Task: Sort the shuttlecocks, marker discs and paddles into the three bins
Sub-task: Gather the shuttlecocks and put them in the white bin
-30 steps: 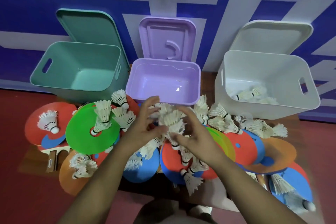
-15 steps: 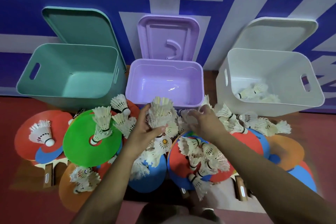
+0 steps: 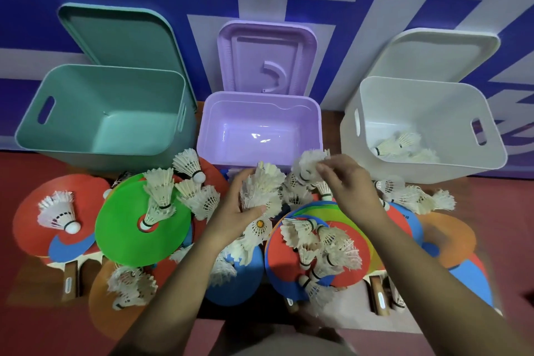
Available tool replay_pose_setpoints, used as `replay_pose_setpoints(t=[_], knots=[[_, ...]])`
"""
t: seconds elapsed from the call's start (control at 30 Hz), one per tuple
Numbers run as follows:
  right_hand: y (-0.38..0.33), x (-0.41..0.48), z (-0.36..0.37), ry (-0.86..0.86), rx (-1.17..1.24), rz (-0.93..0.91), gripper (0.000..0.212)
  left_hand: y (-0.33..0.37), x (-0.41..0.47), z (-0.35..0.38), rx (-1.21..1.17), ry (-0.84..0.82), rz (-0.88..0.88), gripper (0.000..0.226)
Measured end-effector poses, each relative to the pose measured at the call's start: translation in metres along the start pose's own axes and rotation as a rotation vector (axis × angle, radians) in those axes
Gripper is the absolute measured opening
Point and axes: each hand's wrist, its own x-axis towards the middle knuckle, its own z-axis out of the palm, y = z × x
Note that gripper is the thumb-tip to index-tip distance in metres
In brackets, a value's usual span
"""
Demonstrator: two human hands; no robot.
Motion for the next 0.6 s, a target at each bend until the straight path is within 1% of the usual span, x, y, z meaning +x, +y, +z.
replay_pose_setpoints(t=[0.07,0.1,0.17,0.23,0.3,0.33,0.43,0.5,0.57,0.6], knots=[[-0.021,-0.009,-0.007,0.041,0.223,0.092,0.020,0.003,0.000,0.002,0.038,-0.025,0.016,0.078],[-0.028,-0.013,-0.007,0.035,0.278,0.112,0.021,0.006,0.000,0.004,0.054,-0.040,0.026,0.078],[-0.033,-0.019,-0.003,0.031,0.272,0.100,0.021,0.012,-0.001,0.005,0.093,-0.085,0.065,0.074],[-0.032,-0.024,-0.002,0.093,0.250,0.100,0.021,0.017,-0.003,0.006,0.127,-0.110,0.102,0.070],[-0.033,-0.030,-0.008,0.167,0.291,0.131,0.020,0.018,-0.005,0.007,0.136,-0.122,0.114,0.070],[-0.033,-0.033,-0.010,0.170,0.307,0.146,0.021,0.019,-0.006,0.008,0.151,-0.132,0.120,0.071],[-0.032,-0.040,-0.006,0.062,0.289,0.167,0.023,0.018,-0.010,0.012,0.182,-0.194,0.122,0.075],[-0.032,-0.045,-0.003,0.043,0.304,0.202,0.022,0.019,-0.015,0.017,0.191,-0.233,0.097,0.076],[-0.031,-0.048,-0.004,0.032,0.325,0.233,0.023,0.018,-0.018,0.023,0.172,-0.226,0.065,0.078],[-0.031,-0.051,-0.006,0.003,0.297,0.230,0.024,0.019,-0.020,0.025,0.143,-0.220,0.049,0.080]])
